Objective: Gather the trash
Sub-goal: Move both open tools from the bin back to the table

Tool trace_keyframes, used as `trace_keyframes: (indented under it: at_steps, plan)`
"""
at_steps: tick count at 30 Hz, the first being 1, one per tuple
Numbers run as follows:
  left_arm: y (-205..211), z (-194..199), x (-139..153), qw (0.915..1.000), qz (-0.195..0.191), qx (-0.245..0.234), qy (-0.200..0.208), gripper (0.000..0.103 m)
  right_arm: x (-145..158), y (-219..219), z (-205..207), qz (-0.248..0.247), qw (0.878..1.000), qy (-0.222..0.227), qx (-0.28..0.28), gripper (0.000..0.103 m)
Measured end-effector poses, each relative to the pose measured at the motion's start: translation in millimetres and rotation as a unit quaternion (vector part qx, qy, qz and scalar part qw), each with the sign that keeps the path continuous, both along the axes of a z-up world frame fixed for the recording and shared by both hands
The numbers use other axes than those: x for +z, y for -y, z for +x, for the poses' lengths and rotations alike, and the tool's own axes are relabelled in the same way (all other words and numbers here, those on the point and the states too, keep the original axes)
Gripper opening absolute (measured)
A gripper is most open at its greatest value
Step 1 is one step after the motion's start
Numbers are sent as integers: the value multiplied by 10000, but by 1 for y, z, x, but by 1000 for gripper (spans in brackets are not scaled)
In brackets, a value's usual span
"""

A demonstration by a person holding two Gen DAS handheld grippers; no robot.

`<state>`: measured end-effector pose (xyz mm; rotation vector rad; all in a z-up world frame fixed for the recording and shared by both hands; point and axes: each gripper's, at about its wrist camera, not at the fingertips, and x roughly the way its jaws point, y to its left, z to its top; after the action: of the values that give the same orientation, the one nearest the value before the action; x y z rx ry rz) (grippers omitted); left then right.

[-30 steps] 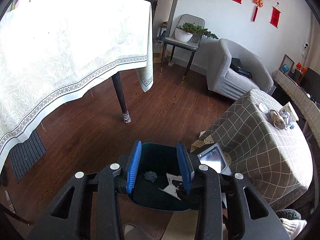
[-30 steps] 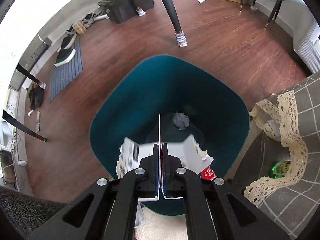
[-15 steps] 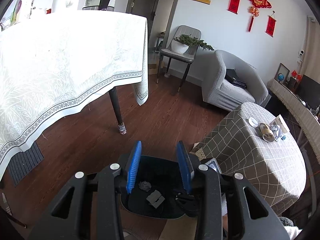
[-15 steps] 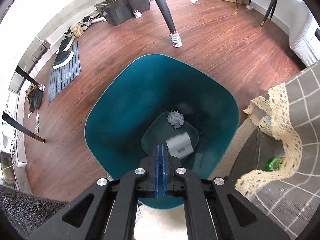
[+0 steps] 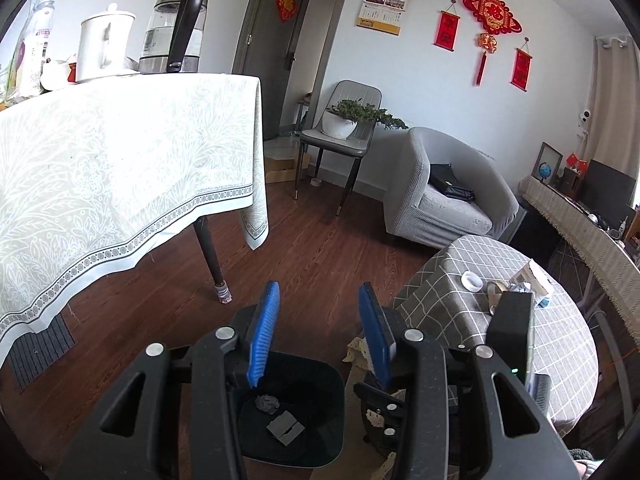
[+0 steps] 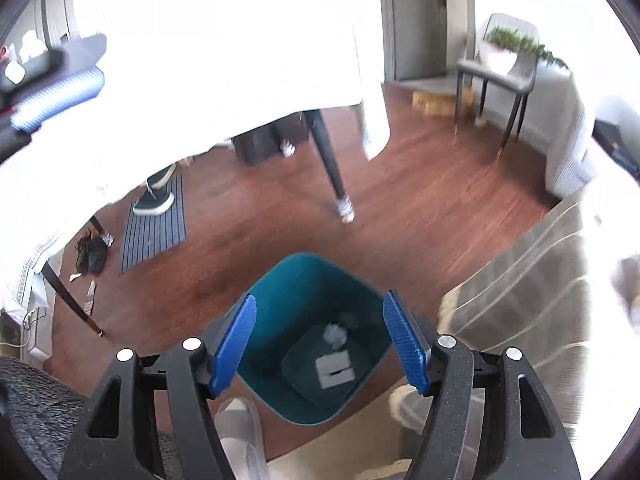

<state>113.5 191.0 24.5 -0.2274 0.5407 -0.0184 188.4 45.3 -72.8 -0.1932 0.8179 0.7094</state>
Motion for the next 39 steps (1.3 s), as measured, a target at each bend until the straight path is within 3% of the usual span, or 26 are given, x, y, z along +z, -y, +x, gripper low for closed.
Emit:
trace_keyframes:
  at_steps: [5,10,20,25,29,33,39]
  plan:
    - [22,8,10,9996,-7,-191,187,52,37,41,2,133,9988,368,-295,67]
    - [60,22,18,9978,209,-518,356,63,65,88,11,-36,9955,720,-614,67]
    - [146,59,-9,9921,414,-1184,71,79,118,194,40,-83,9795,1336,-1506,74]
    - [189,77,-32,9861,664,-1504,-228,79,119,227,44,13,9745,1369,-1776,79]
    - [221,87,-49,9806,830,-1746,-333,88,107,248,47,137,9751,1251,-1828,81]
    - [253,92,-65,9723,1153,-1994,-392,89,98,268,47,198,9742,1120,-1949,82]
    - [276,112,-81,9701,1297,-1970,-568,89,95,296,50,409,9715,954,-2131,83]
